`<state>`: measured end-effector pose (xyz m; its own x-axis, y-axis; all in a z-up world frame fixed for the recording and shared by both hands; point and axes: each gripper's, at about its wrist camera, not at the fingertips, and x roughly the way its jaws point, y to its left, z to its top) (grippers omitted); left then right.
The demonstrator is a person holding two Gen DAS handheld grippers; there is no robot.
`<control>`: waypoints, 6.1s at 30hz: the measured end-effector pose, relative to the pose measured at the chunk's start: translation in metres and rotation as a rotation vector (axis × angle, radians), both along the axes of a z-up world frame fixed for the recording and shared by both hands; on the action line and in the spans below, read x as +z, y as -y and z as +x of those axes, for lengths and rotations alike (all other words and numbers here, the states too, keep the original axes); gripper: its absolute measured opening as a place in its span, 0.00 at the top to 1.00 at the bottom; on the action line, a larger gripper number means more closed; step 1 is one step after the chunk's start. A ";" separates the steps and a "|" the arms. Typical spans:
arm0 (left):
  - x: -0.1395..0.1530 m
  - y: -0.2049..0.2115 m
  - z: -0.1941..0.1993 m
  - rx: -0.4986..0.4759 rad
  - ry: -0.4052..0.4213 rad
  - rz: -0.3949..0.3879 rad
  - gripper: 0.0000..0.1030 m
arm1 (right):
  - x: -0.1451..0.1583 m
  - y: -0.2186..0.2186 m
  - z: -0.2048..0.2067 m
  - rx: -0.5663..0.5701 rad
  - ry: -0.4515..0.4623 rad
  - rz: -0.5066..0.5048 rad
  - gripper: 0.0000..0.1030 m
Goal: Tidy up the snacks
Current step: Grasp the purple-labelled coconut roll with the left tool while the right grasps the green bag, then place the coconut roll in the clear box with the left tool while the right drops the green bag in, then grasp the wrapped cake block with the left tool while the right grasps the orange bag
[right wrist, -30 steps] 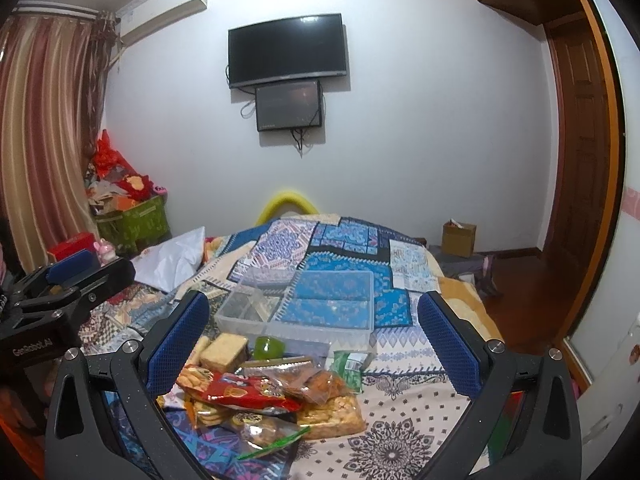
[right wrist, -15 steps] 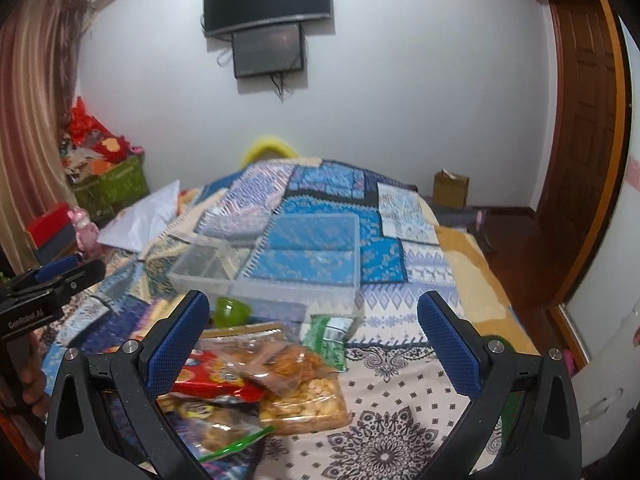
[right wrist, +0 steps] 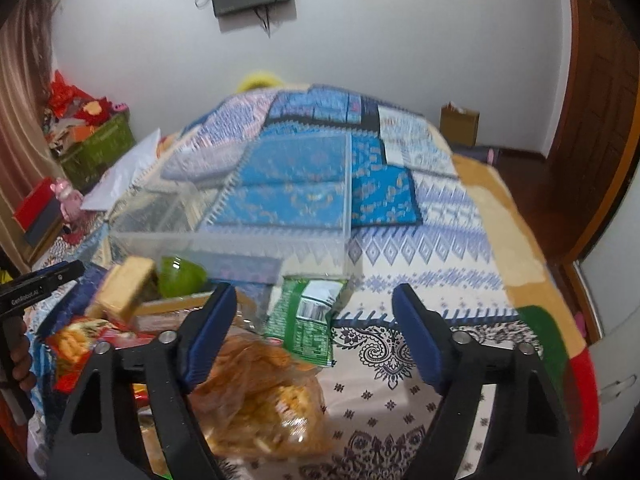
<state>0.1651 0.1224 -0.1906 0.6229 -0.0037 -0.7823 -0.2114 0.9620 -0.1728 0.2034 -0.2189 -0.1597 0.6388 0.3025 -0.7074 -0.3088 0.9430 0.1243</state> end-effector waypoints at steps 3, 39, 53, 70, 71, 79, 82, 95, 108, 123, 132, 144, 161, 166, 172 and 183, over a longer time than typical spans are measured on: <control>-0.014 -0.005 0.008 -0.008 -0.046 -0.039 0.67 | -0.015 -0.001 0.015 0.003 -0.061 0.010 0.37; -0.002 0.004 0.002 -0.048 -0.031 -0.020 0.55 | -0.032 -0.010 0.034 0.097 -0.163 0.068 0.72; 0.075 0.030 0.008 -0.081 0.149 0.001 0.55 | 0.031 0.003 0.018 0.073 0.021 0.123 0.73; 0.075 0.075 0.091 -0.164 0.147 0.041 0.55 | 0.041 -0.020 0.064 0.091 0.054 0.169 0.73; 0.072 0.077 0.096 -0.166 0.138 0.051 0.55 | 0.038 -0.023 0.068 0.095 0.045 0.167 0.73; 0.041 0.084 0.132 -0.187 0.058 0.050 0.55 | 0.019 -0.036 0.091 0.112 -0.006 0.122 0.73; 0.031 0.088 0.139 -0.201 0.029 0.056 0.55 | 0.010 -0.044 0.095 0.131 -0.029 0.094 0.73; 0.012 0.097 0.146 -0.225 -0.033 0.107 0.55 | -0.010 -0.060 0.100 0.195 -0.110 0.030 0.70; 0.055 0.096 0.114 -0.218 0.046 0.124 0.40 | 0.022 -0.047 0.083 0.165 -0.039 0.051 0.52; 0.093 0.080 0.030 -0.185 0.109 0.166 0.30 | 0.061 -0.028 0.013 0.158 0.073 0.085 0.35; 0.061 0.067 -0.009 -0.165 0.028 0.149 0.30 | 0.031 -0.032 -0.017 0.177 -0.001 0.078 0.35; 0.028 0.060 -0.026 -0.153 -0.041 0.114 0.30 | -0.012 -0.045 -0.031 0.231 -0.133 0.053 0.28; -0.003 0.063 0.028 -0.168 -0.120 0.040 0.30 | -0.022 -0.045 -0.018 0.214 -0.114 0.042 0.25; -0.012 0.069 0.041 -0.189 -0.147 0.044 0.30 | -0.022 -0.042 -0.014 0.204 -0.097 0.054 0.32; -0.019 0.072 0.049 -0.204 -0.181 0.057 0.30 | -0.013 -0.043 -0.009 0.208 -0.062 0.058 0.49; -0.021 0.074 0.044 -0.210 -0.169 0.025 0.45 | -0.011 -0.040 -0.009 0.198 -0.043 0.069 0.56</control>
<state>0.2092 0.0487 -0.2117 0.4709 -0.0985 -0.8767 -0.0307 0.9913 -0.1278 0.1941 -0.1794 -0.1707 0.5314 0.4678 -0.7062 -0.4802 0.8532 0.2037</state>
